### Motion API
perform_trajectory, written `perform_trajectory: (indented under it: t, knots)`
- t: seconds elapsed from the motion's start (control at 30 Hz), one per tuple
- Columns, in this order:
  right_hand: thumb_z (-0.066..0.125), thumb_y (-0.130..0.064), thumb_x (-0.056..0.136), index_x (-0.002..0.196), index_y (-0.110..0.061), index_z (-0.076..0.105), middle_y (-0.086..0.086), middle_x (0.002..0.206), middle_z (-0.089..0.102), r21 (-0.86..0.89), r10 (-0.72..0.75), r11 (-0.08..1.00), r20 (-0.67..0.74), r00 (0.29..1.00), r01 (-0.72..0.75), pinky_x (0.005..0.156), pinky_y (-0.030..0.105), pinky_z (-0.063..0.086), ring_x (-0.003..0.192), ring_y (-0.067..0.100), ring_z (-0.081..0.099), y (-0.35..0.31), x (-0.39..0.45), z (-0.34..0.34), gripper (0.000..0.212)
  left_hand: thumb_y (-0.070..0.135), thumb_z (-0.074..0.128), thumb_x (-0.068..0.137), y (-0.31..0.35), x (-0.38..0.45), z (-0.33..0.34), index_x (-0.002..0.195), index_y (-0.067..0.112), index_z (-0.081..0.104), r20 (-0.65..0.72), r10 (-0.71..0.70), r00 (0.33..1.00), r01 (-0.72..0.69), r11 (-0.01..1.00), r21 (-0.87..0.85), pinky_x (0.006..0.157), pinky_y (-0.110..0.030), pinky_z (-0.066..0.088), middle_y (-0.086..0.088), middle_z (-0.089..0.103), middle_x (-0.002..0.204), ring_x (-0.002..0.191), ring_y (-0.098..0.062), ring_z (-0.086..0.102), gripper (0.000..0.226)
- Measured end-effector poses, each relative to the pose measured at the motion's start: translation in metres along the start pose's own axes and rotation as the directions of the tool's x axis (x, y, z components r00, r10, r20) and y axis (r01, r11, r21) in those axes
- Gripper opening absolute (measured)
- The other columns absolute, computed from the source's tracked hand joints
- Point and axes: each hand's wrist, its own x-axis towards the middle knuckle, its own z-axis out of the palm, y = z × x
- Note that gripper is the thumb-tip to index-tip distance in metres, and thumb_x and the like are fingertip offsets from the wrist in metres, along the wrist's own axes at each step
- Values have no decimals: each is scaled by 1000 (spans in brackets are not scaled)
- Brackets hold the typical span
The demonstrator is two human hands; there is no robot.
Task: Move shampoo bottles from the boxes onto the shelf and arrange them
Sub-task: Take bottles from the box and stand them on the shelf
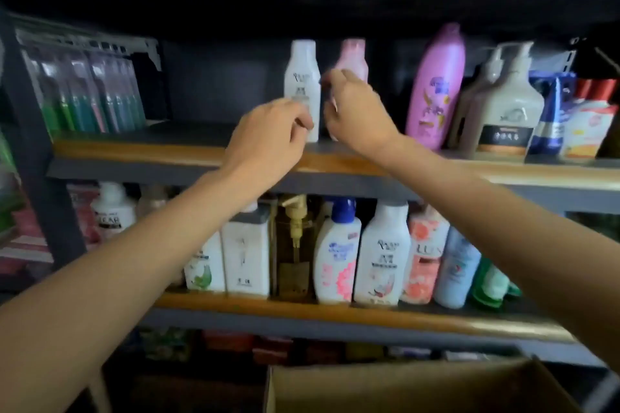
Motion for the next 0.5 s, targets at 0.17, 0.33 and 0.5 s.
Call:
perform_trajectory:
  t: [0.17, 0.33, 0.5]
  knots:
    - [45, -7, 79, 87, -3, 61, 9, 81, 62, 106, -168, 979, -81, 982, 176, 63, 33, 42, 76, 25, 56, 30, -157, -10, 19, 10, 48, 84, 38, -93, 45, 92, 14, 68, 226, 185, 956, -182, 983, -33, 78, -39, 48, -4, 67, 97, 97, -26, 57, 22]
    - [47, -18, 88, 104, -8, 63, 10, 99, 66, -83, 31, 995, 778, 628, 55, 75, 37, 52, 92, 30, 63, 91, -282, 42, 24, 15, 45, 90, 55, -188, 122, 108, 17, 61, 738, 148, 658, -166, 985, -49, 82, -39, 48, 0, 59, 111, 106, -20, 54, 24]
    - [50, -25, 95, 123, -11, 53, 8, 124, 56, -33, 26, 990, 998, 49, 138, 91, 35, 45, 109, 26, 55, 111, -362, 106, 32, 16, 41, 96, 50, -248, 153, 120, 19, 55, 935, 126, 333, -164, 984, -74, 85, -33, 48, 2, 53, 119, 111, -16, 50, 28]
